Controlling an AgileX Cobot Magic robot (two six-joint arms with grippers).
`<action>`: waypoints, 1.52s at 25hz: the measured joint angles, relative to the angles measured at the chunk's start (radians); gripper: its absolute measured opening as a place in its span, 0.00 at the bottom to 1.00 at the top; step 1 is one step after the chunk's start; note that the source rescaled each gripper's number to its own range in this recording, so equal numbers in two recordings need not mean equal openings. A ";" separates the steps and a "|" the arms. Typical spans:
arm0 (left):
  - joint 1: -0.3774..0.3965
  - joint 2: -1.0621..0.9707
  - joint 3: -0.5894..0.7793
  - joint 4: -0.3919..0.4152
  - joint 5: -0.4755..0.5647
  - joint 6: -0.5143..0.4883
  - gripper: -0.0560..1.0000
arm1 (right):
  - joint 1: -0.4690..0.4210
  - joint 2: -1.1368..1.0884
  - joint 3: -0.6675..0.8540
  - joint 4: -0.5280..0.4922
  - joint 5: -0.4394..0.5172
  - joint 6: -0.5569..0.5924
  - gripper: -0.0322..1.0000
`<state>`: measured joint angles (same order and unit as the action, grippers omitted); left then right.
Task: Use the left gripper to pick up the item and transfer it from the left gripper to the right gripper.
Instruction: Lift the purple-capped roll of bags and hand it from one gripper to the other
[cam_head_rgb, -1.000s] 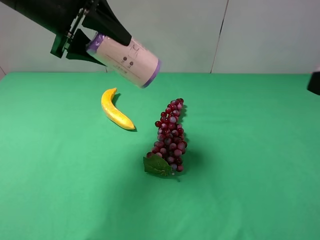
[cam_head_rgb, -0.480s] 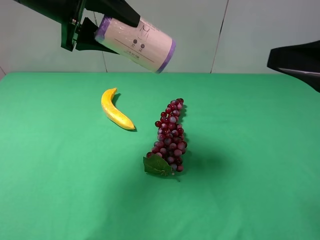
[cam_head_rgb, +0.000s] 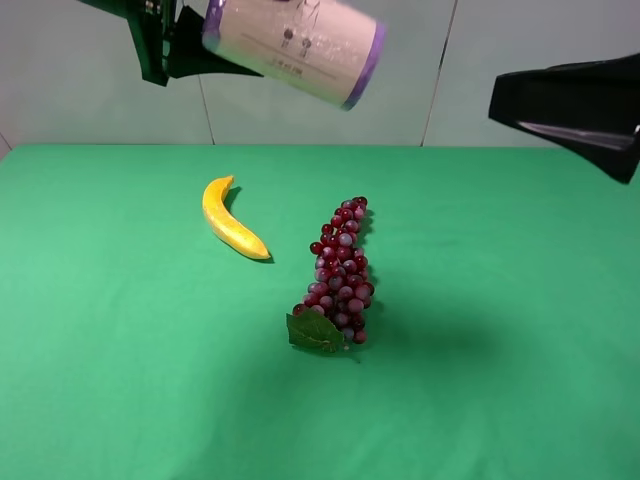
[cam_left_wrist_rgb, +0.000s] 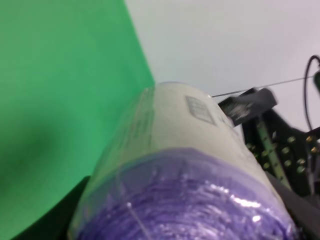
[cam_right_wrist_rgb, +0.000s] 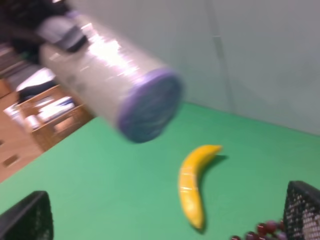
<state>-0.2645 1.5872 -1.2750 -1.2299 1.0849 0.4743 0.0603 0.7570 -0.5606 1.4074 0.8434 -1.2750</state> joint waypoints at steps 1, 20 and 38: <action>-0.011 0.000 0.000 -0.011 0.000 0.001 0.06 | 0.021 0.001 0.000 0.004 -0.005 -0.005 1.00; -0.218 0.000 0.000 -0.048 -0.017 0.028 0.06 | 0.081 0.038 0.000 0.053 -0.044 -0.080 1.00; -0.290 0.000 0.000 -0.156 -0.046 0.103 0.06 | 0.081 0.038 0.000 0.190 0.103 -0.170 1.00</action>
<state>-0.5545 1.5872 -1.2750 -1.3860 1.0393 0.5769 0.1413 0.7953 -0.5606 1.5976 0.9460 -1.4453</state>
